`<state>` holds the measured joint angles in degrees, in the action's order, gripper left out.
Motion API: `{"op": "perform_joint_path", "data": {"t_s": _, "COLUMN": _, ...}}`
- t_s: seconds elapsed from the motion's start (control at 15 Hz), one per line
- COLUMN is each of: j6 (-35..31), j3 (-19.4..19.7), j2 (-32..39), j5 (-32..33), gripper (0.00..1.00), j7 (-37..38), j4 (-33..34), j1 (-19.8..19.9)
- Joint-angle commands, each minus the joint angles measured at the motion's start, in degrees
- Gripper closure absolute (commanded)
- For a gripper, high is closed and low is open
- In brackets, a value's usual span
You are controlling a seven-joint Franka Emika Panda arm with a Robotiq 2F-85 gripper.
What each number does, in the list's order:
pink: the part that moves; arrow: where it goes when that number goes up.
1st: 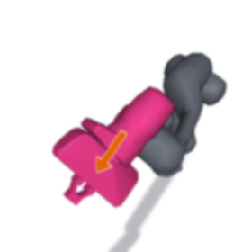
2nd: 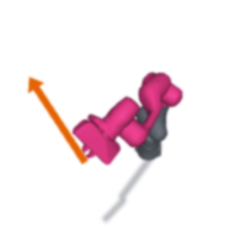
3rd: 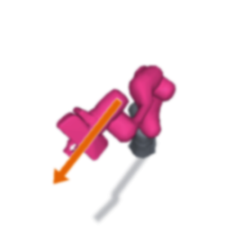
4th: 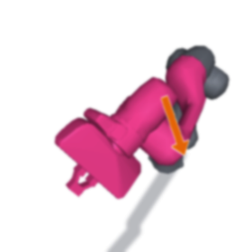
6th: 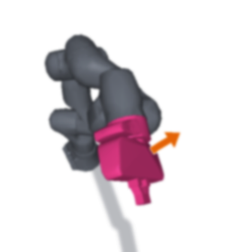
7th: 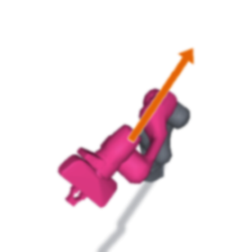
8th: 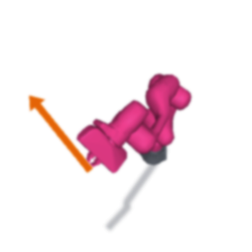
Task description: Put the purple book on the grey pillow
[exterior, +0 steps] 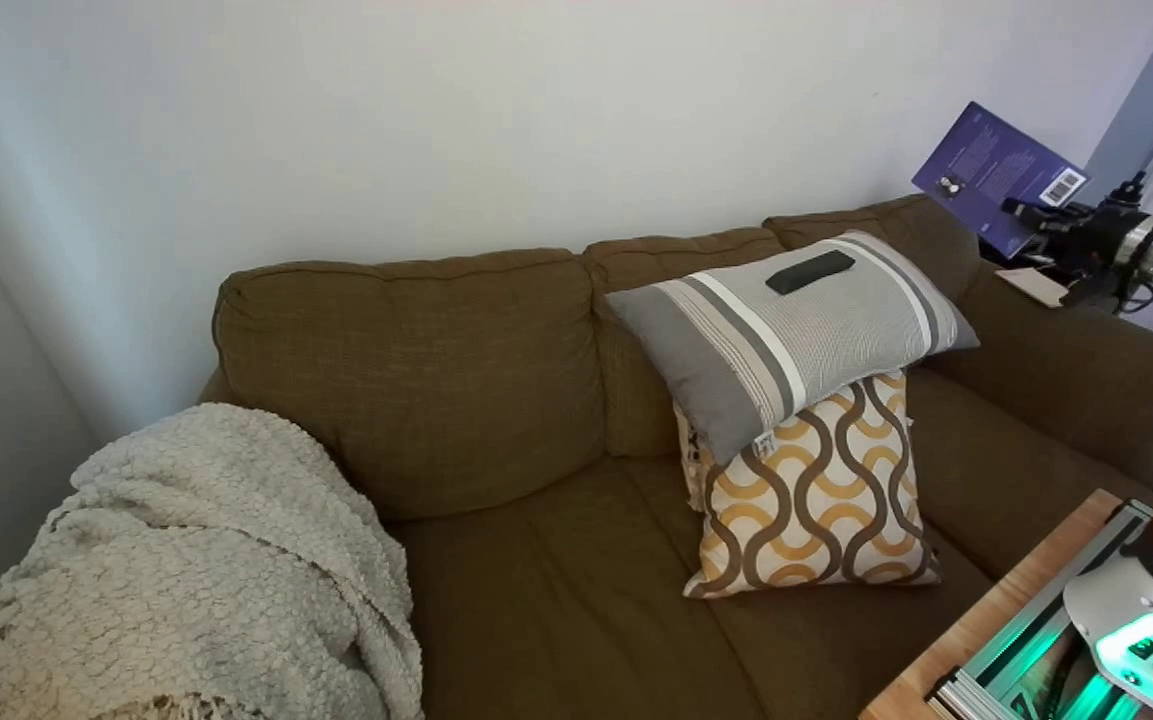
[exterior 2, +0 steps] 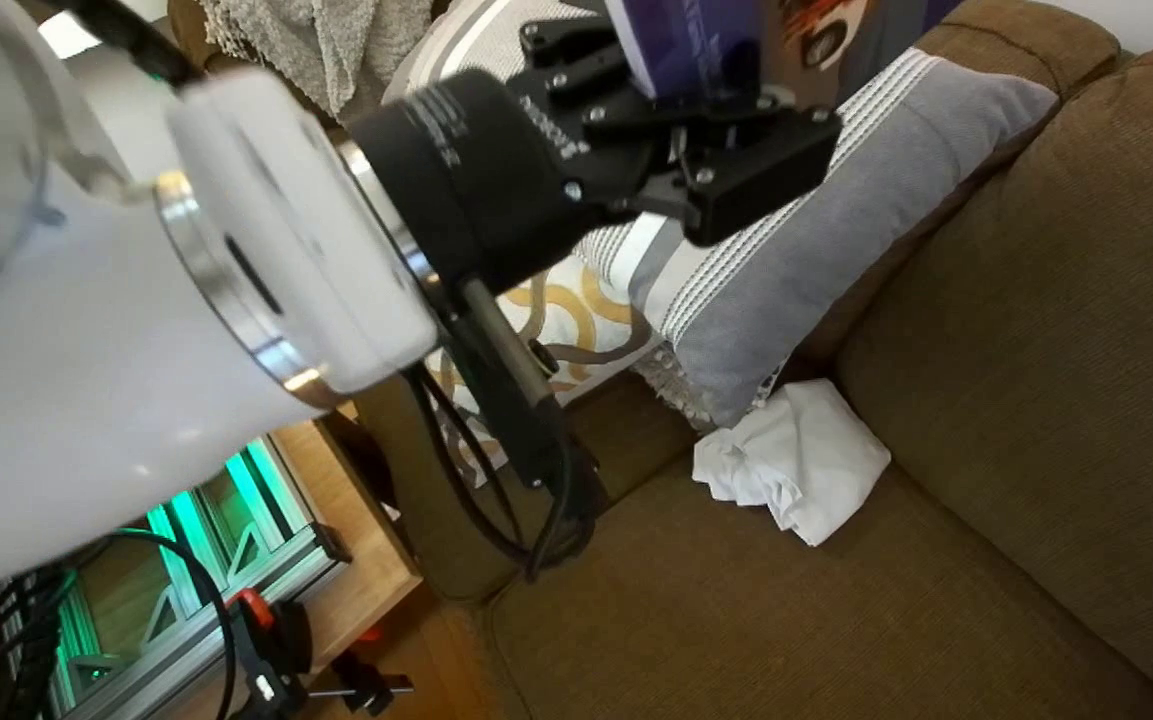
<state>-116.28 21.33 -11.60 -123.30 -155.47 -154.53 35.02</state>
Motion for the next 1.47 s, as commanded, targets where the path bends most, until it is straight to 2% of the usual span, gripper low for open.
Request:
{"op": "perform_joint_path", "data": {"t_s": 0.0, "j6": -4.77, "j3": -1.93, "j2": -2.15, "j5": 4.16, "gripper": 0.97, "j7": -0.69, "j4": -0.25, "j1": 0.62}}
{"op": "perform_joint_path", "data": {"t_s": 0.07, "j6": -4.84, "j3": -2.23, "j2": -3.64, "j5": 2.07, "gripper": 0.89, "j7": 0.56, "j4": 0.64, "j1": 0.93}}
{"op": "perform_joint_path", "data": {"t_s": 0.2, "j6": -5.2, "j3": -2.22, "j2": -3.47, "j5": 3.48, "gripper": 0.89, "j7": 0.58, "j4": -0.13, "j1": 0.54}}
{"op": "perform_joint_path", "data": {"t_s": 0.27, "j6": -5.21, "j3": -2.14, "j2": -2.9, "j5": 3.61, "gripper": 0.97, "j7": 0.51, "j4": -0.33, "j1": 0.4}}
{"op": "perform_joint_path", "data": {"t_s": 0.33, "j6": -4.85, "j3": -2.22, "j2": -2.62, "j5": 0.74, "gripper": 0.97, "j7": -6.09, "j4": -1.26, "j1": 0.65}}
{"op": "perform_joint_path", "data": {"t_s": 0.4, "j6": -5.83, "j3": -10.12, "j2": -8.89, "j5": 5.81, "gripper": 0.97, "j7": -0.56, "j4": -0.53, "j1": 10.99}}
{"op": "perform_joint_path", "data": {"t_s": 0.47, "j6": -5.11, "j3": -11.39, "j2": -10.88, "j5": 6.6, "gripper": 0.97, "j7": -0.67, "j4": -2.05, "j1": 12.26}}
{"op": "perform_joint_path", "data": {"t_s": 0.53, "j6": -4.74, "j3": -14.3, "j2": -13.55, "j5": 7.7, "gripper": 0.97, "j7": -0.16, "j4": -3.18, "j1": 15.24}}
{"op": "perform_joint_path", "data": {"t_s": 0.6, "j6": -3.46, "j3": -15.61, "j2": -14.73, "j5": 7.02, "gripper": 0.97, "j7": -3.42, "j4": -5.36, "j1": 16.09}}
{"op": "perform_joint_path", "data": {"t_s": 0.73, "j6": -2.79, "j3": -23.79, "j2": -21.56, "j5": 10.4, "gripper": 0.97, "j7": -0.92, "j4": -8.43, "j1": 24.5}}
{"op": "perform_joint_path", "data": {"t_s": 0.8, "j6": -2.87, "j3": -25.4, "j2": -17.05, "j5": 10.84, "gripper": 0.97, "j7": -1.57, "j4": -3.23, "j1": 25.08}}
{"op": "perform_joint_path", "data": {"t_s": 0.87, "j6": -2.81, "j3": -28.58, "j2": -18.72, "j5": 11.29, "gripper": 0.97, "j7": -2.13, "j4": -4.04, "j1": 27.72}}
{"op": "perform_joint_path", "data": {"t_s": 1.13, "j6": 1.64, "j3": -46.07, "j2": -24.52, "j5": 8.55, "gripper": 0.97, "j7": -1.52, "j4": -2.97, "j1": 43.44}}
{"op": "perform_joint_path", "data": {"t_s": 1.4, "j6": 11.75, "j3": -63.86, "j2": -34.23, "j5": 3.37, "gripper": 0.97, "j7": -1.42, "j4": -4.38, "j1": 59.84}}
